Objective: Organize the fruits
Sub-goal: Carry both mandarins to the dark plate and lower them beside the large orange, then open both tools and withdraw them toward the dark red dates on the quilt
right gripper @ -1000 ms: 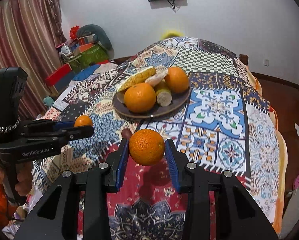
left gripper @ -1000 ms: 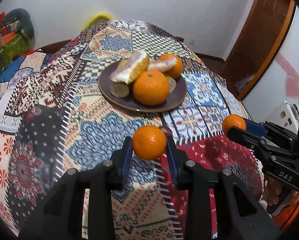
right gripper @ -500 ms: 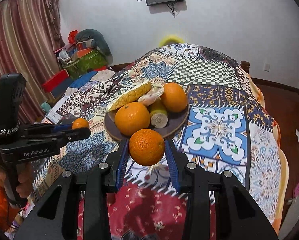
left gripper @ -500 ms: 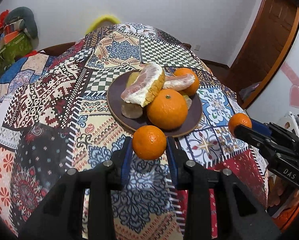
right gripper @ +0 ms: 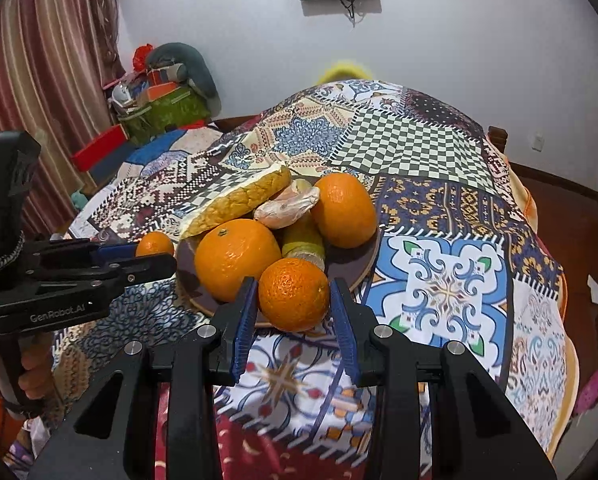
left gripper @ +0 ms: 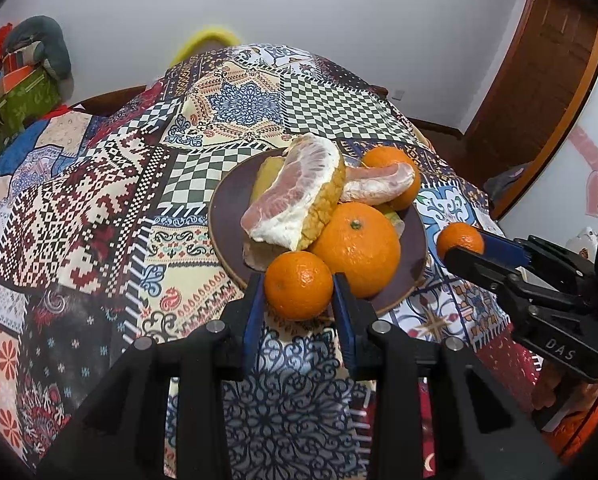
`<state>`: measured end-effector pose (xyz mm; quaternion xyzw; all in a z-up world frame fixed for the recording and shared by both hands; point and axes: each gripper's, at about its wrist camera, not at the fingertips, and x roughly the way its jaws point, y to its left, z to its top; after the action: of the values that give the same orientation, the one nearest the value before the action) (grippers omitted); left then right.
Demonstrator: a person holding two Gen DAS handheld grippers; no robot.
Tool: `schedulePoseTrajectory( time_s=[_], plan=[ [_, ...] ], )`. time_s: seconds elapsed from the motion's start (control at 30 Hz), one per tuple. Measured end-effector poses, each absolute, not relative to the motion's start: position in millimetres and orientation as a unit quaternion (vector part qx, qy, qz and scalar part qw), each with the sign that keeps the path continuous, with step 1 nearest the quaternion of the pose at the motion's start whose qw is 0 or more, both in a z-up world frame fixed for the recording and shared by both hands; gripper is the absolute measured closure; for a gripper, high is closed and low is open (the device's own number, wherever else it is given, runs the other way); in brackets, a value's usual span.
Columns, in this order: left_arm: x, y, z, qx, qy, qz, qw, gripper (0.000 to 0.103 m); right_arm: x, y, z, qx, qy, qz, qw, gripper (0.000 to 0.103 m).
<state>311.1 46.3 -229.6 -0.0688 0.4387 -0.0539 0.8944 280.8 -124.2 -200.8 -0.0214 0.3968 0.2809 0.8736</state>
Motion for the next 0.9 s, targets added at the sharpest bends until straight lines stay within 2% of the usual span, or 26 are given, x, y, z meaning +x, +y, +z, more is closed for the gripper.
schedulePoseTrajectory(
  time_s=[0.5,0.9],
  plan=[
    [319,47,-239,-0.069,0.437,-0.054,0.895,0.07,298,-114,-222,-0.031,0.426,0.286,0.858,0.069],
    [312,43,-235,-0.061,0.435,-0.055,0.897,0.07,298,-111,-219,-0.035,0.428,0.288,0.856,0.068]
  ],
)
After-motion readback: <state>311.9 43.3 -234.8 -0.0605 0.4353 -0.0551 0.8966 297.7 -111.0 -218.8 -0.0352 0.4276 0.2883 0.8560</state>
